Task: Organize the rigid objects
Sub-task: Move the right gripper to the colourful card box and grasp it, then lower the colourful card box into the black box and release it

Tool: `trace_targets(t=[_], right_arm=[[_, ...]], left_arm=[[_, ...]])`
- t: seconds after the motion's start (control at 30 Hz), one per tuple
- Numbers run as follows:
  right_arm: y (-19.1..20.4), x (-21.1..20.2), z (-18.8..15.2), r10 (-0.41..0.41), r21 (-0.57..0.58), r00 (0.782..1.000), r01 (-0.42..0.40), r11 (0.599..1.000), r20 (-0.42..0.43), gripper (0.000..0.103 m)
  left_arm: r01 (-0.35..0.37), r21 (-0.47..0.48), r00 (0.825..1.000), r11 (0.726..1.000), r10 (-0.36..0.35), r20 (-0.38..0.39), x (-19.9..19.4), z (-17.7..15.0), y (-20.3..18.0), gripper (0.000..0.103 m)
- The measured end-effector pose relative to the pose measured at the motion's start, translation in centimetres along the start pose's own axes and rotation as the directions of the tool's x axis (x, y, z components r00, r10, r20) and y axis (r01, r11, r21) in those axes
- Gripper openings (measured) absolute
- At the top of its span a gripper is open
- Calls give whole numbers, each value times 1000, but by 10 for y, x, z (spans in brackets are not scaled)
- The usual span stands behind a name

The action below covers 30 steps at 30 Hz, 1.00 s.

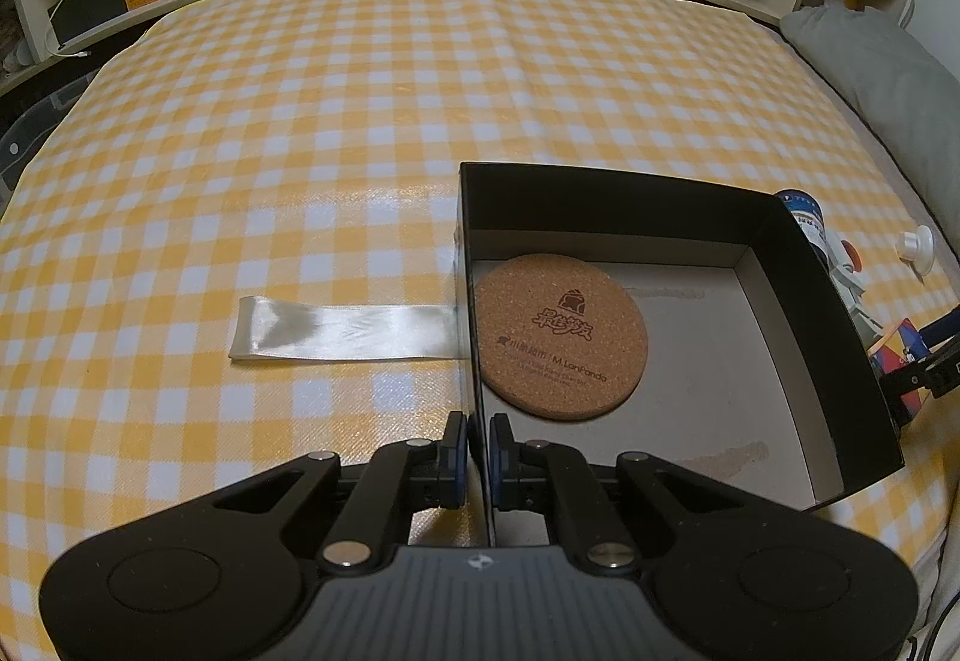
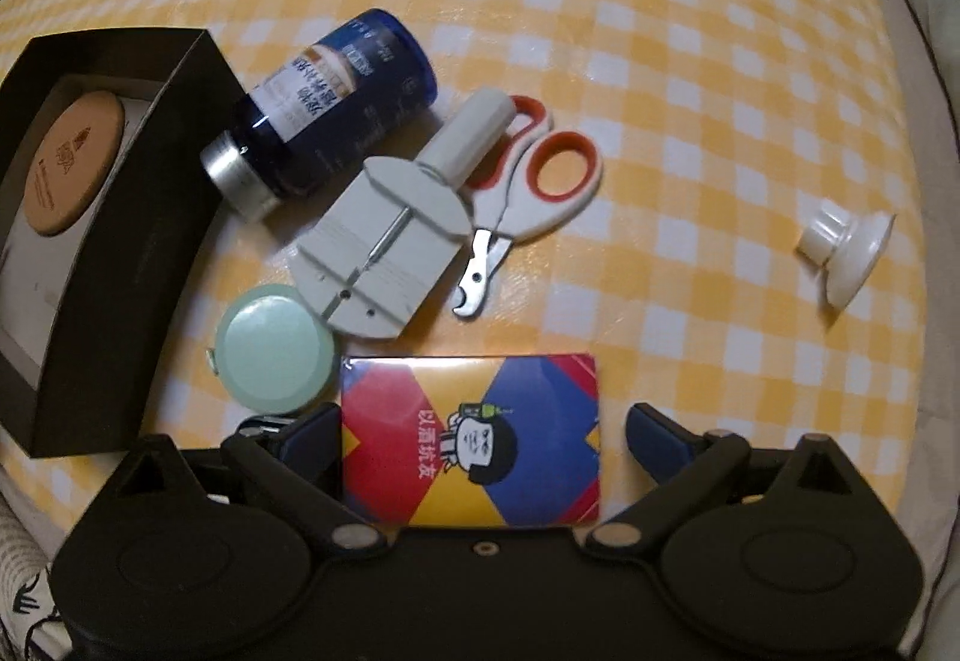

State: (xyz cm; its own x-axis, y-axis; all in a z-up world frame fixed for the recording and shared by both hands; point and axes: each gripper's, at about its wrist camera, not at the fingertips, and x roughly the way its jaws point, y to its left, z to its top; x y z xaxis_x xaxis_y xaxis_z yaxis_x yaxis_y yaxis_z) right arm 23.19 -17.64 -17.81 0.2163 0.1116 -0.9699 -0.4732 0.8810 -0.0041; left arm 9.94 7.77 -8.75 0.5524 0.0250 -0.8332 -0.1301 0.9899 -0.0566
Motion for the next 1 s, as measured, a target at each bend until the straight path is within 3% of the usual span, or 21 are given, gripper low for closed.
trace_targets(t=[0.1,0.3,0.43,0.53,0.7,0.93,1.0], right_arm=[[0,1,1,28,7,1000,-28,1000,-1,89],[-13,-9,10,57,60,998,-58,997,4,89],[-25,-46,15,80,142,990,-96,985,114,89],[-29,-76,15,118,200,967,-165,966,224,89],[-6,-116,16,230,207,907,-316,926,354,89],[60,-119,27,418,190,836,-502,843,354,89],[78,-111,31,451,185,828,-526,830,333,89]], left_arm=[[0,-1,1000,1000,0,0,0,0,-1,8],[1,-2,1000,1000,-1,0,0,0,0,8],[0,1,1000,1000,0,-2,0,0,0,8],[0,1,1000,1000,0,-4,0,0,0,8],[2,1,1000,1000,-2,-5,1,1,1,8],[7,-12,1000,1000,-7,-10,3,2,2,8],[7,-11,1000,1000,-7,-10,2,2,2,8]])
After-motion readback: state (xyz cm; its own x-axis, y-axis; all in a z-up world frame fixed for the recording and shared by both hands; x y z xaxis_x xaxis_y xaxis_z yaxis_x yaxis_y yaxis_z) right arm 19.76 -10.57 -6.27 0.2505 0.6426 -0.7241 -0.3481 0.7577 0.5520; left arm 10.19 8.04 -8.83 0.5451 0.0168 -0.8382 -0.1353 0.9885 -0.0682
